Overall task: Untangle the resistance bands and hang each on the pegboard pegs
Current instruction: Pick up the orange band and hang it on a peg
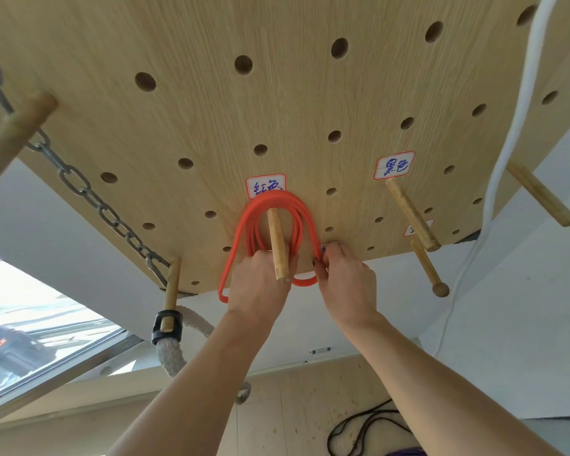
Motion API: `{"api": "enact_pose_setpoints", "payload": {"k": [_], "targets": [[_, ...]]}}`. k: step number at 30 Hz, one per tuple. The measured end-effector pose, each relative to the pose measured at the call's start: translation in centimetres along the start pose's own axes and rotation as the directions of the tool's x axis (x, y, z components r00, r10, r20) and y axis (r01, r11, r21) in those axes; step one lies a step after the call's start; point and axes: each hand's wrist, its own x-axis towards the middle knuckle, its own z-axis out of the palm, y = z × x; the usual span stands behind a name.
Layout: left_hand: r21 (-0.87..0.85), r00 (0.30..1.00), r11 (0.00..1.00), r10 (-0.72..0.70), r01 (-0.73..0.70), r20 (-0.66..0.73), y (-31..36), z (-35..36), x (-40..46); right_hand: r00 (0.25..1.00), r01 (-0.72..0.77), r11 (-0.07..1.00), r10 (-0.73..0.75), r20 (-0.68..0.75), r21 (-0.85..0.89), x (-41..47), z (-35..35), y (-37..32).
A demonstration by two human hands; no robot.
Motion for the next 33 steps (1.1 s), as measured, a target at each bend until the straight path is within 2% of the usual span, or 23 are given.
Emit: {"api": "enact_pose_setpoints", "payload": {"k": [7,9,11,14,17,18,20,21,22,23,24,25,26,28,30,33], "targets": [[-0.06,0.999,0.997,-0.042,0.042,0.014,0.9,-0.2,0.2,0.981,-0.059,0.998,0.06,0.184,-0.01,0.7,-0.8,0.3],[-0.105,0.997,0.993,-0.058,0.063,0.05,0.9,-0.5,-0.1,0.979,-0.066,0.998,0.067,0.191,-0.011,0.4,-0.9,0.2],[-0.044,0.996,0.998,-0.052,0.055,0.079,0.7,-0.2,-0.1,0.979,-0.071,0.997,0.072,0.191,-0.015,0.3,-0.9,0.1],[0.004,0.995,0.997,-0.077,0.076,0.061,0.3,0.2,0.0,0.991,-0.085,0.996,0.082,0.104,0.023,-0.1,-1.2,-0.1],[-0.032,0.996,0.996,-0.08,0.082,0.049,0.5,0.2,0.1,0.993,-0.056,0.986,0.072,-0.098,0.155,-3.2,-2.0,-1.2],[-0.043,0.996,0.996,-0.079,0.081,0.045,0.6,0.1,0.0,0.991,-0.031,0.975,0.059,-0.122,0.219,-4.9,-2.0,-1.8],[-0.051,0.997,0.996,-0.071,0.073,0.033,0.8,0.2,0.0,0.998,-0.055,0.919,0.054,0.014,0.39,-8.6,-1.3,-3.2],[-0.053,0.997,0.996,-0.072,0.074,0.034,0.8,0.2,0.0,0.982,-0.177,0.844,0.115,0.151,0.506,-9.8,-0.6,-3.6],[-0.058,0.997,0.995,-0.074,0.076,0.037,0.8,0.2,0.0,0.916,-0.398,0.649,0.244,0.318,0.648,-10.2,0.2,-3.7],[-0.066,0.996,0.995,-0.075,0.078,0.043,0.7,0.2,0.1,0.787,-0.607,0.31,0.358,0.502,0.731,-9.7,0.8,-3.6],[-0.077,0.995,0.993,-0.081,0.085,0.052,0.7,0.1,0.1,0.631,-0.71,-0.042,0.406,0.661,0.703,-8.8,1.4,-3.3],[-0.087,0.994,0.992,-0.086,0.091,0.06,0.6,0.0,0.1,0.527,-0.708,-0.282,0.399,0.75,0.648,-7.8,1.7,-3.0],[-0.091,0.994,0.991,-0.088,0.094,0.066,0.4,0.0,0.1,0.497,-0.672,-0.392,0.39,0.775,0.629,-6.9,2.4,-2.3],[-0.078,0.994,0.993,-0.083,0.089,0.078,0.0,0.2,0.2,0.535,-0.609,-0.453,0.373,0.759,0.651,-5.3,3.3,-1.3],[-0.067,0.992,0.993,-0.091,0.097,0.089,-0.3,0.4,0.4,0.603,-0.595,-0.403,0.348,0.718,0.695,-4.4,3.7,-0.8],[-0.075,0.99,0.991,-0.102,0.11,0.1,-0.4,0.4,0.5,0.63,-0.617,-0.329,0.337,0.7,0.715,-4.4,4.2,-0.2]]}}
